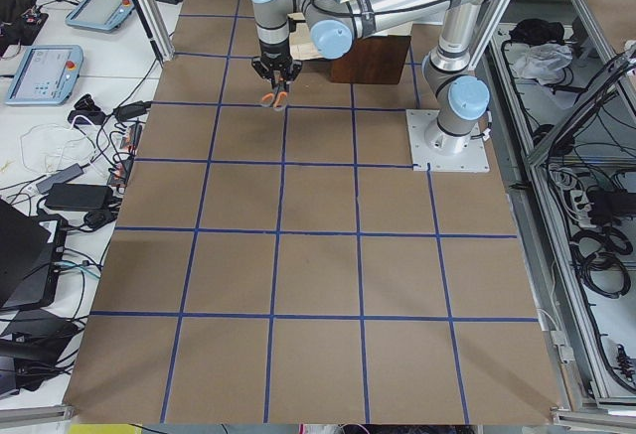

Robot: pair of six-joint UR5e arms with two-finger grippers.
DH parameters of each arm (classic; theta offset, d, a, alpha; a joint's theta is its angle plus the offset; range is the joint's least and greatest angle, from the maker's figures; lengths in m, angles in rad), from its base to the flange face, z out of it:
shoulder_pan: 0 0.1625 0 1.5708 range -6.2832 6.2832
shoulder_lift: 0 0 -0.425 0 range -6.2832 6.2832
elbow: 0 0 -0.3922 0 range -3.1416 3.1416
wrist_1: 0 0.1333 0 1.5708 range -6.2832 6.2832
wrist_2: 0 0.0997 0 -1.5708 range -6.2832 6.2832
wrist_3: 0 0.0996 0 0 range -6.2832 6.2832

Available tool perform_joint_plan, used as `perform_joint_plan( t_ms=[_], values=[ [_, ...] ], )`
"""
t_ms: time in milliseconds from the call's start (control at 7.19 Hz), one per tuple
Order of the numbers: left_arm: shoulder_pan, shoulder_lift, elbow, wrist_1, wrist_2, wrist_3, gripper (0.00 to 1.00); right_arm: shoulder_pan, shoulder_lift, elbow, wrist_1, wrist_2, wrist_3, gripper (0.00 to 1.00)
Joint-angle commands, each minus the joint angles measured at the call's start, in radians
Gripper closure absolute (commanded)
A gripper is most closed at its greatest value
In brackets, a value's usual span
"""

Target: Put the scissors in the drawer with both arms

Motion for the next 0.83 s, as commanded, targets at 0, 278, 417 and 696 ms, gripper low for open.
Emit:
perform_joint_plan(
  t_ms=[0, 278, 417, 696],
  values=[
    [-0.138, 0.013, 0.016, -0.026, -0.001, -0.177, 0.91, -0.102, -0.161, 0.065, 0.148, 0.004, 0.194, 0.0],
    [-0.291, -0.003, 0.016, -0.026, -0.006, -0.434, 0.91, -0.121, -0.259, 0.14, 0.165, 0.001, 0.476, 0.0],
    [-0.362, -0.003, 0.016, -0.018, -0.004, -0.47, 0.96, -0.116, -0.269, 0.14, 0.188, 0.006, 0.711, 0.0],
    [-0.465, -0.029, 0.011, -0.011, -0.006, -0.664, 0.96, -0.107, -0.29, 0.142, 0.214, 0.009, 1.005, 0.0]
  ],
)
